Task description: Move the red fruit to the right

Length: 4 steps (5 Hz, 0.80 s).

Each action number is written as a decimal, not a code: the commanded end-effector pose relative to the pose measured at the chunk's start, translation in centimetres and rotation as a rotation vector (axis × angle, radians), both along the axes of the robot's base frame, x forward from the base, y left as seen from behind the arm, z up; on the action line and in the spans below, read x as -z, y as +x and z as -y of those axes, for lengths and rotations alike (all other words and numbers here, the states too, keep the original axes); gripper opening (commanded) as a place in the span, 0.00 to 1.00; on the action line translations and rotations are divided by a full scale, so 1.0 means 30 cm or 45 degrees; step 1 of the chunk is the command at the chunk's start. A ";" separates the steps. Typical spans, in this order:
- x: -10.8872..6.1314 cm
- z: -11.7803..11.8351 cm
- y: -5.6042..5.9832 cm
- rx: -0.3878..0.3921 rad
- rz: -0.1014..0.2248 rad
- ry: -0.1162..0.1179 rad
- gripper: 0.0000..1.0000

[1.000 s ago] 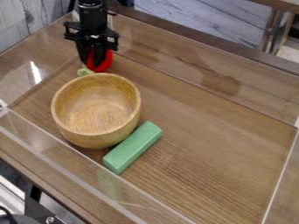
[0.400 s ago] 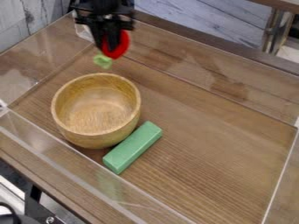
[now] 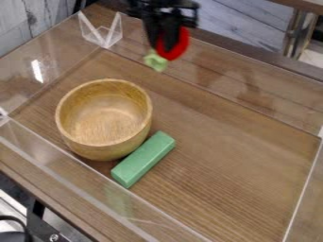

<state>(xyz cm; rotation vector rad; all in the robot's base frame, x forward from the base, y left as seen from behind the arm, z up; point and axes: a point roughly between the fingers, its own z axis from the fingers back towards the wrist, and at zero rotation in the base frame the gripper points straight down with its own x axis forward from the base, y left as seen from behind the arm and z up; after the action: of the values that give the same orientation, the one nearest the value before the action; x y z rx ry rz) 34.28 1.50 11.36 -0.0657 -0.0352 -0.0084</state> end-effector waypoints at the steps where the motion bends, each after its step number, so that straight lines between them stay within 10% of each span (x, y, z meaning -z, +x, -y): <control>1: -0.033 0.133 -0.027 -0.020 0.073 0.009 0.00; 4: 0.163 0.211 -0.046 0.001 0.099 0.054 0.00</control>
<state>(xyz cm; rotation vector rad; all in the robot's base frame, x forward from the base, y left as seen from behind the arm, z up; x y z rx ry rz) 32.32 -4.97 5.02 -0.0201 -0.0623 -0.0122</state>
